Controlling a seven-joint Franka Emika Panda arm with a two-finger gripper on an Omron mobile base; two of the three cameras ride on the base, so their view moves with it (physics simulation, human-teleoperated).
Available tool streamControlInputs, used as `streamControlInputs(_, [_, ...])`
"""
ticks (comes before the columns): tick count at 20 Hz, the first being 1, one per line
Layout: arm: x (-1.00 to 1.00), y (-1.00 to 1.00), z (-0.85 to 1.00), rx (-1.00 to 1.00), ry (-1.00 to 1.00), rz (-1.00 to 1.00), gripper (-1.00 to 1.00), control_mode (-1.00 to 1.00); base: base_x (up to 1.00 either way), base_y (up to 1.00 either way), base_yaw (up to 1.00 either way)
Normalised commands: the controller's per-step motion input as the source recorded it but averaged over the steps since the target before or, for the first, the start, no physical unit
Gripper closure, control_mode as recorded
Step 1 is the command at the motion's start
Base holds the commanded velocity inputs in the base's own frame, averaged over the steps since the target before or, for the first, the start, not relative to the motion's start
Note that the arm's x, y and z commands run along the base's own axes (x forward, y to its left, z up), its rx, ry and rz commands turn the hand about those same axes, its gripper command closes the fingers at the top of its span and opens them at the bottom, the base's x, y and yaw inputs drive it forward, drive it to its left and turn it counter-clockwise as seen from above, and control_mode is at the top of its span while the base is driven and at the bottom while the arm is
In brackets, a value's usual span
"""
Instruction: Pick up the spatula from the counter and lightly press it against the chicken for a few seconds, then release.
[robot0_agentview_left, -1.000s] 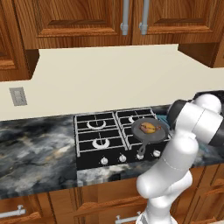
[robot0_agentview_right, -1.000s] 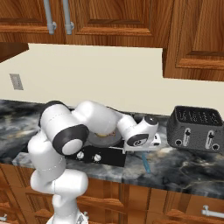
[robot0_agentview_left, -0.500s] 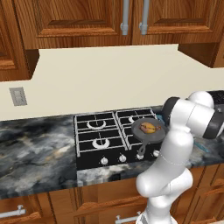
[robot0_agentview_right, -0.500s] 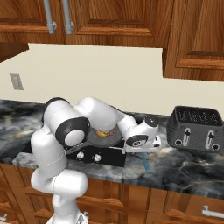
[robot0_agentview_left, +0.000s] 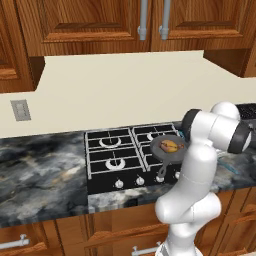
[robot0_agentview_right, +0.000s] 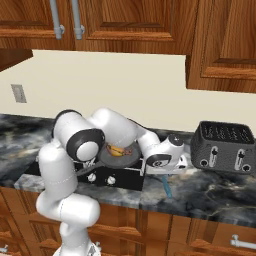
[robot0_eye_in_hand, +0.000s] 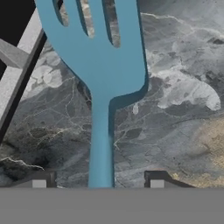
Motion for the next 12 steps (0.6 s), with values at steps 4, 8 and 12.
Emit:
streamControlInputs(4, [0.08,0.00,-0.16,0.00,0.00,0.00,1.00,-1.00,0.00,0.00,0.00])
streamControlInputs(8, [-0.05,0.00,-0.06,0.00,0.00,0.00,1.00,-1.00,0.00,0.00,0.00])
streamControlInputs(12, [-0.24,0.00,0.00,0.01,-0.03,0.03,1.00,-1.00,0.00,0.00,0.00])
